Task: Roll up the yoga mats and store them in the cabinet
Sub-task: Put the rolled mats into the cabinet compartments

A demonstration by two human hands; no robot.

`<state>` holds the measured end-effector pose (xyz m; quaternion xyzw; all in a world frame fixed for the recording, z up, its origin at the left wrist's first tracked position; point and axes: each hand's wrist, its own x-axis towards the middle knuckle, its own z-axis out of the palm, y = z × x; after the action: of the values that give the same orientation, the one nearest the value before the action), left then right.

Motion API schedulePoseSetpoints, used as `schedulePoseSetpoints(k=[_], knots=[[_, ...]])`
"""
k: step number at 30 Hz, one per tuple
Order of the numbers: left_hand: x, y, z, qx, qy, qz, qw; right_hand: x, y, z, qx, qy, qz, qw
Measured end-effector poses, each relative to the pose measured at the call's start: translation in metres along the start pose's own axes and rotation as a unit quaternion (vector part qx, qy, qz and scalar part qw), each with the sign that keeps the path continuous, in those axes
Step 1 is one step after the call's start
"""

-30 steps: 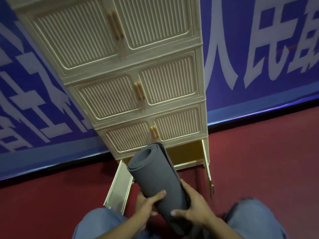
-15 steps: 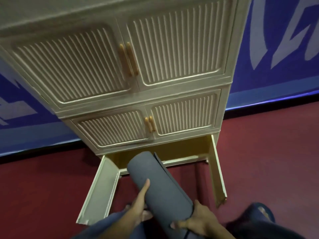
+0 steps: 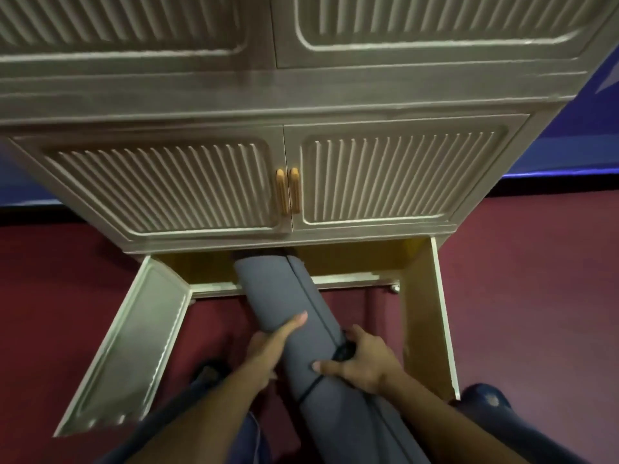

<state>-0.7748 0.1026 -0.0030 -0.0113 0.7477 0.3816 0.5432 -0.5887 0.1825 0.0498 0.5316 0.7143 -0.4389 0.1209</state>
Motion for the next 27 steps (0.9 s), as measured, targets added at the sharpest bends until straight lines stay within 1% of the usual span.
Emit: schedulePoseSetpoints(k=[2,4,5,6,7,8,9,10,11,12,14,15,17,18,21,22,24,27], knots=[[0.014,0.023,-0.007,-0.004,0.02,0.021,1.0,0.009,-0.001,-0.008,0.019,-0.041,-0.006,0.999],[0.029,0.044,-0.013,-0.023,0.034,0.038,0.998,0.013,-0.002,-0.009,0.023,-0.129,0.012,0.991],[0.037,0.052,-0.017,-0.036,0.038,0.048,0.997,0.013,-0.003,-0.007,-0.002,-0.162,0.026,0.986],[0.045,0.058,-0.023,-0.051,0.03,0.052,0.997,0.014,-0.003,-0.003,-0.044,-0.166,0.035,0.984],[0.05,0.062,-0.027,-0.071,0.011,0.05,0.996,0.015,-0.003,0.003,-0.09,-0.135,0.035,0.986],[0.054,0.061,-0.032,-0.098,-0.015,0.039,0.994,0.017,-0.005,0.009,-0.116,-0.078,0.025,0.99],[0.057,0.059,-0.034,-0.129,-0.037,0.028,0.991,0.02,-0.008,0.015,-0.113,-0.021,0.013,0.993],[0.061,0.056,-0.034,-0.158,-0.055,0.022,0.986,0.024,-0.013,0.021,-0.1,0.012,0.006,0.995],[0.064,0.054,-0.032,-0.182,-0.065,0.019,0.981,0.027,-0.017,0.029,-0.105,0.017,0.0,0.994],[0.065,0.051,-0.027,-0.192,-0.074,0.017,0.979,0.03,-0.022,0.037,-0.134,0.01,-0.007,0.991],[0.06,0.047,-0.016,-0.158,-0.084,-0.001,0.984,0.035,-0.025,0.058,-0.2,0.008,0.002,0.98],[0.057,0.044,-0.011,-0.13,-0.087,-0.017,0.987,0.038,-0.024,0.068,-0.211,0.011,0.02,0.977],[0.056,0.035,-0.005,-0.091,-0.099,-0.05,0.99,0.047,-0.017,0.08,-0.195,0.015,0.061,0.979],[0.057,0.031,-0.003,-0.082,-0.105,-0.061,0.989,0.054,-0.013,0.079,-0.167,0.024,0.084,0.982],[0.06,0.023,0.005,-0.067,-0.13,-0.071,0.987,0.077,0.0,0.061,-0.074,0.081,0.136,0.985],[0.06,0.022,0.008,-0.049,-0.137,-0.073,0.987,0.082,0.004,0.056,-0.061,0.082,0.145,0.984],[0.061,0.021,0.011,-0.02,-0.141,-0.071,0.987,0.085,0.012,0.052,-0.062,0.072,0.138,0.986],[0.073,0.034,0.01,-0.047,-0.122,-0.045,0.99,0.084,0.018,0.055,-0.091,0.1,0.093,0.986]])
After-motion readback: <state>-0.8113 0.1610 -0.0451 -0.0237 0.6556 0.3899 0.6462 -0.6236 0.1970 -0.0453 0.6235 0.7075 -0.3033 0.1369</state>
